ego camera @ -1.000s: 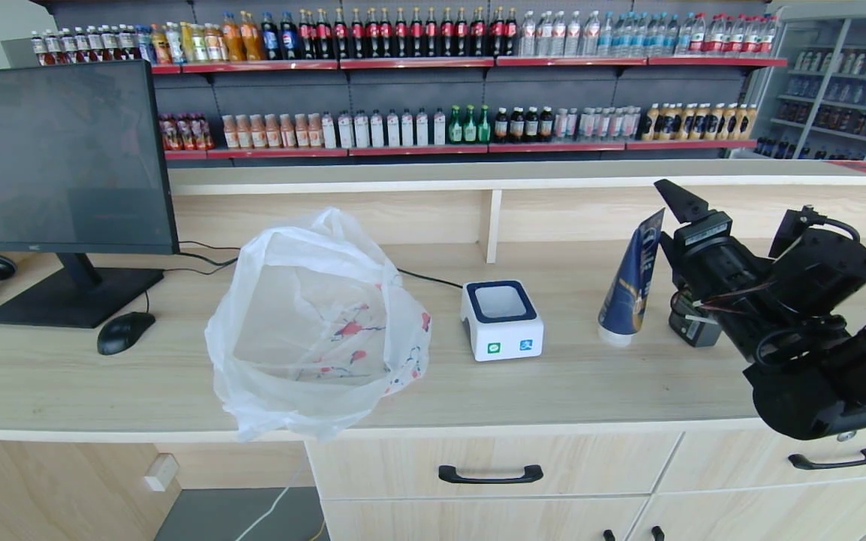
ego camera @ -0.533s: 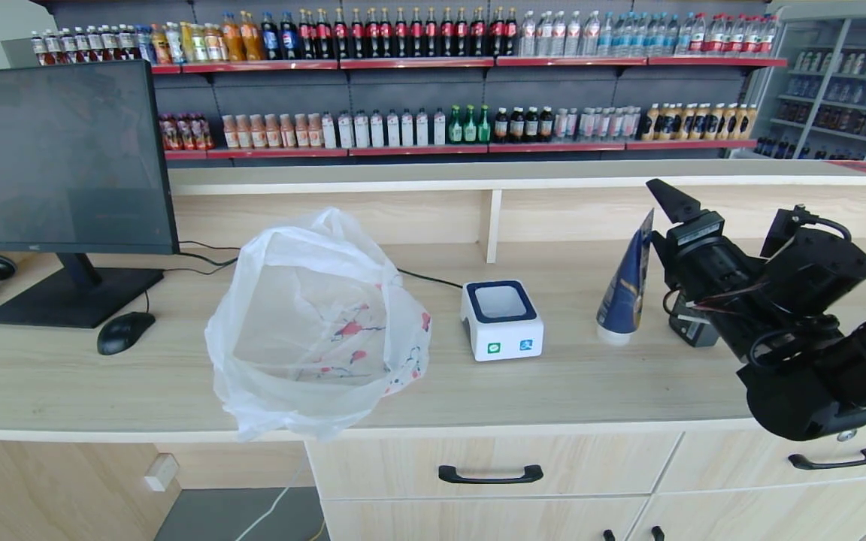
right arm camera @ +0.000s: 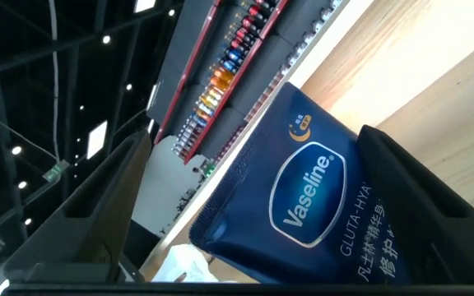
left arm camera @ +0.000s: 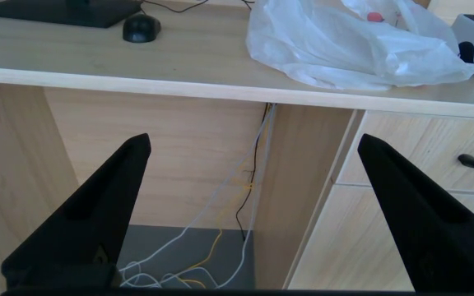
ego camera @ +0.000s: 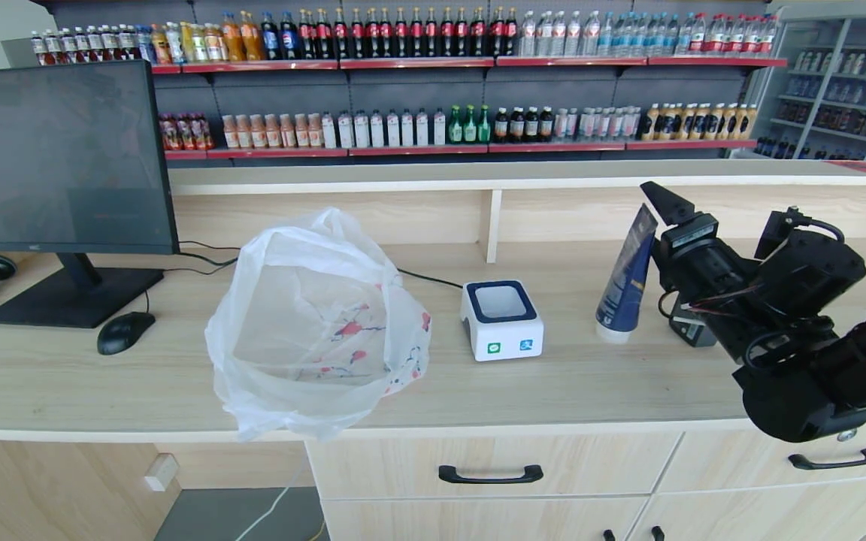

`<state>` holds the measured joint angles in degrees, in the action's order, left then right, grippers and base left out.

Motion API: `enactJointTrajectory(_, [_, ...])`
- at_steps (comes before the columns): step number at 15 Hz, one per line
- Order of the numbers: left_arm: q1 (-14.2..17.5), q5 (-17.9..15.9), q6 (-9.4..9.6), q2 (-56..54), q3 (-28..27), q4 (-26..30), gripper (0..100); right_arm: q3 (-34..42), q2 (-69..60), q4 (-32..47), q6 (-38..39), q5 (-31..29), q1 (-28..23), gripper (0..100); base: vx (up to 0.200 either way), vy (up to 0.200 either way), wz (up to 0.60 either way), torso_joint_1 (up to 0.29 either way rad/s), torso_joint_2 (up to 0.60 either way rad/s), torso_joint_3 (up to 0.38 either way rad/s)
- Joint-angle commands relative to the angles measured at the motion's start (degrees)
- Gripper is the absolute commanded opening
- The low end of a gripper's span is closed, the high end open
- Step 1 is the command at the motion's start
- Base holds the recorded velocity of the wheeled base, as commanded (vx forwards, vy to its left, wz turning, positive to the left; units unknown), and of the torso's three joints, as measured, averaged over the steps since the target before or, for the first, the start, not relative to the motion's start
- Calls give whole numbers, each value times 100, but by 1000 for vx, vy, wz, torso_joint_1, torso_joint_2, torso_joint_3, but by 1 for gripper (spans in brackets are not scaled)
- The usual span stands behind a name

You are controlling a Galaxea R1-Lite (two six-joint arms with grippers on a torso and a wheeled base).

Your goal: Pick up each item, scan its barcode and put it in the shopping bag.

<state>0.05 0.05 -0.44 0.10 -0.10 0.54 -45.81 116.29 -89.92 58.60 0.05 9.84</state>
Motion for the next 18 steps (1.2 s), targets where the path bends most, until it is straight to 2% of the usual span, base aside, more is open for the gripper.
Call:
enactJointTrajectory(1, [4,4,0,-1,1,-1,100,-7,8,-8,2,4,1,100,0,0,0,0,0,0])
enactJointTrajectory(18, [-5,-5,0,-1,1,-1,100,-7,87,-8,29,4,62,100,0,0,0,0,0,0])
